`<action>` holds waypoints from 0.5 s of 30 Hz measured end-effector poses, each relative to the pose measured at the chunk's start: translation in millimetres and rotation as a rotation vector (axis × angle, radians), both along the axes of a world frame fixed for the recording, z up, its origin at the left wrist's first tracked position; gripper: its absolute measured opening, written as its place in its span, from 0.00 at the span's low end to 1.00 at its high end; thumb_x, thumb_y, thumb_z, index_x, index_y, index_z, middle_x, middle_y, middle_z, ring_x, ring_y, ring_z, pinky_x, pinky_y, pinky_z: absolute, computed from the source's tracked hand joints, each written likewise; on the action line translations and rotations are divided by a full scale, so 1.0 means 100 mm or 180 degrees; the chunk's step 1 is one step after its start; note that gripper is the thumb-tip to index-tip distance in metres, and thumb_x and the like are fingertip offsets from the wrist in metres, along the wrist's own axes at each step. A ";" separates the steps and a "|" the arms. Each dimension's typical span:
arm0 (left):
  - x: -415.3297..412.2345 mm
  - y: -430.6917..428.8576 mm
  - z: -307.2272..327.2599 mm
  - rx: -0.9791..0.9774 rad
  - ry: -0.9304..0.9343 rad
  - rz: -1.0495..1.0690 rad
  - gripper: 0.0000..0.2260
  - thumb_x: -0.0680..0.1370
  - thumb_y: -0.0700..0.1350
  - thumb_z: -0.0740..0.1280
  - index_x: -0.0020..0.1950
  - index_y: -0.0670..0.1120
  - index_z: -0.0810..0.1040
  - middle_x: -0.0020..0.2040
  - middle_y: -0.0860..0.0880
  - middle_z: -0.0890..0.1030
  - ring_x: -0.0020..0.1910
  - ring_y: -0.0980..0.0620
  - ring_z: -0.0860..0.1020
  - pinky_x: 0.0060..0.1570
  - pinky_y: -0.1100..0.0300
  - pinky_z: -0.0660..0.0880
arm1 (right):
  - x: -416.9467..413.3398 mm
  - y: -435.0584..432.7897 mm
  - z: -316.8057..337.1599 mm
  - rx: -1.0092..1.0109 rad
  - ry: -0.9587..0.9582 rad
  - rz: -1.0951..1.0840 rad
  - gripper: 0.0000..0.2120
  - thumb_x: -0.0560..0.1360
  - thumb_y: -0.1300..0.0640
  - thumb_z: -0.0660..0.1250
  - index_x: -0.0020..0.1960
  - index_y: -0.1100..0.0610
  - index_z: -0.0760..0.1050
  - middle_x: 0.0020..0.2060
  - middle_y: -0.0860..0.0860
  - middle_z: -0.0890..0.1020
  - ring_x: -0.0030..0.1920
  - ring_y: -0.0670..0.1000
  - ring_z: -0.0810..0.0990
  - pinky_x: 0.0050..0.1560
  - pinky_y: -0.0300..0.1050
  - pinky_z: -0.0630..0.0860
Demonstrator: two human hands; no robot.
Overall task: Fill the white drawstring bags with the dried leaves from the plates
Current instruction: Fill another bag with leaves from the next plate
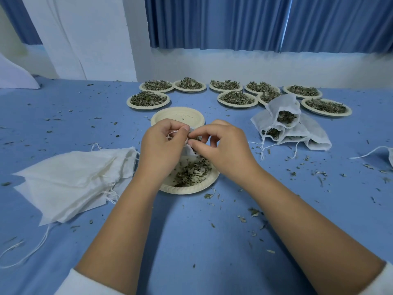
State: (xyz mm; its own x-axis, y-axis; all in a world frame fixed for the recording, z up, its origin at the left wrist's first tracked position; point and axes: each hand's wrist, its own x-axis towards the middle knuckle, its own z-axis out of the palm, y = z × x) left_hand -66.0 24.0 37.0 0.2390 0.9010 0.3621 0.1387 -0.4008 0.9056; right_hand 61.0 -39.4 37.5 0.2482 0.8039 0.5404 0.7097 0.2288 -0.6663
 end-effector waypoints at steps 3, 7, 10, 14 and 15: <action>-0.01 0.01 0.00 -0.0023 -0.0001 -0.0026 0.06 0.78 0.47 0.68 0.42 0.53 0.81 0.36 0.58 0.82 0.34 0.62 0.77 0.37 0.66 0.74 | -0.01 0.03 -0.06 -0.0111 -0.0074 -0.0128 0.03 0.72 0.55 0.74 0.43 0.47 0.84 0.36 0.44 0.76 0.35 0.39 0.73 0.38 0.30 0.67; 0.01 -0.02 -0.01 0.0016 0.0114 -0.0180 0.06 0.78 0.45 0.68 0.42 0.51 0.80 0.31 0.58 0.80 0.27 0.61 0.73 0.28 0.71 0.70 | 0.00 0.04 -0.10 -0.0343 -0.0127 -0.0309 0.03 0.71 0.58 0.74 0.41 0.51 0.84 0.35 0.44 0.73 0.34 0.42 0.72 0.37 0.35 0.69; 0.02 -0.03 -0.01 0.0023 0.0109 -0.0260 0.05 0.79 0.45 0.67 0.43 0.50 0.79 0.31 0.57 0.79 0.28 0.60 0.73 0.28 0.70 0.70 | 0.01 0.06 -0.07 -0.0262 0.0082 -0.0444 0.10 0.67 0.57 0.77 0.41 0.49 0.76 0.38 0.43 0.70 0.36 0.36 0.71 0.38 0.28 0.67; 0.00 -0.05 0.04 -0.0120 -0.0067 -0.0569 0.06 0.80 0.44 0.65 0.43 0.50 0.78 0.26 0.61 0.75 0.24 0.64 0.70 0.27 0.73 0.66 | 0.08 0.05 0.00 -0.0939 0.1509 0.0085 0.17 0.72 0.56 0.75 0.58 0.54 0.77 0.53 0.51 0.78 0.45 0.45 0.82 0.42 0.36 0.79; 0.00 -0.07 0.05 -0.0131 -0.0090 -0.0676 0.07 0.80 0.44 0.65 0.43 0.49 0.78 0.26 0.61 0.76 0.24 0.64 0.70 0.27 0.74 0.65 | 0.09 0.04 0.01 -0.1173 0.2107 0.0463 0.15 0.74 0.57 0.74 0.60 0.57 0.78 0.53 0.54 0.81 0.46 0.49 0.84 0.41 0.39 0.81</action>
State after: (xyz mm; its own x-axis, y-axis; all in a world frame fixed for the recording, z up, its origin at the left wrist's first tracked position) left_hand -65.9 17.0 41.8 0.4154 0.8456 0.3353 0.0295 -0.3809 0.9241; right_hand 70.3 -35.2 38.1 0.3046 0.9525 0.0072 0.1164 -0.0297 -0.9928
